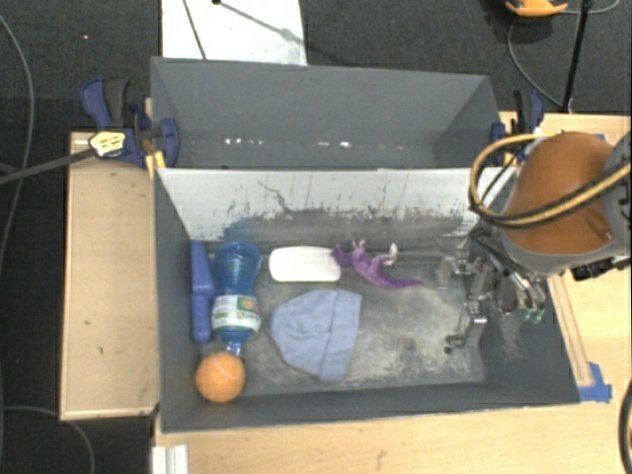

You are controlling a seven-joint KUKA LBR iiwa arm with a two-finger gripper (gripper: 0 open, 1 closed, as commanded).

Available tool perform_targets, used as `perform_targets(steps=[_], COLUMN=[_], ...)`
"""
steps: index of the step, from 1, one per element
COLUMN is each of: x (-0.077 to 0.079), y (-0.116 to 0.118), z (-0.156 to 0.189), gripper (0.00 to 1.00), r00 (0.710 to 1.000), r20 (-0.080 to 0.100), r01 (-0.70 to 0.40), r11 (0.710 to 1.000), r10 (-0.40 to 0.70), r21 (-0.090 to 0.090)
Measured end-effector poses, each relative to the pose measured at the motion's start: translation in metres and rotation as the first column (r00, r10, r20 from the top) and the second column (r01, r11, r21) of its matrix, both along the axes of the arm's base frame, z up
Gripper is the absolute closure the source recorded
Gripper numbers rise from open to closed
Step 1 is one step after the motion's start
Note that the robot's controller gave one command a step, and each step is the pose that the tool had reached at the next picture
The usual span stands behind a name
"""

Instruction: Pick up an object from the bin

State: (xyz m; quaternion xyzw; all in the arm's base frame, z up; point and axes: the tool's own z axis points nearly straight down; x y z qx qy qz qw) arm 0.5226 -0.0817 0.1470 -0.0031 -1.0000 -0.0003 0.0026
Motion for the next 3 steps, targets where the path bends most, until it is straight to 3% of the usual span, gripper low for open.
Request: perform_targets(steps=[1,3], x=[0.002,0.049], y=[0.000,0.066], z=[0.004,-0.015], gripper=[0.00,0.00], r00=[1.000,1.000], r20=[0.008,0.009], r01=[-0.003,-0.028], r11=[1.000,1.000], r10=[0.003,0.028], r21=[-0.001,0.000])
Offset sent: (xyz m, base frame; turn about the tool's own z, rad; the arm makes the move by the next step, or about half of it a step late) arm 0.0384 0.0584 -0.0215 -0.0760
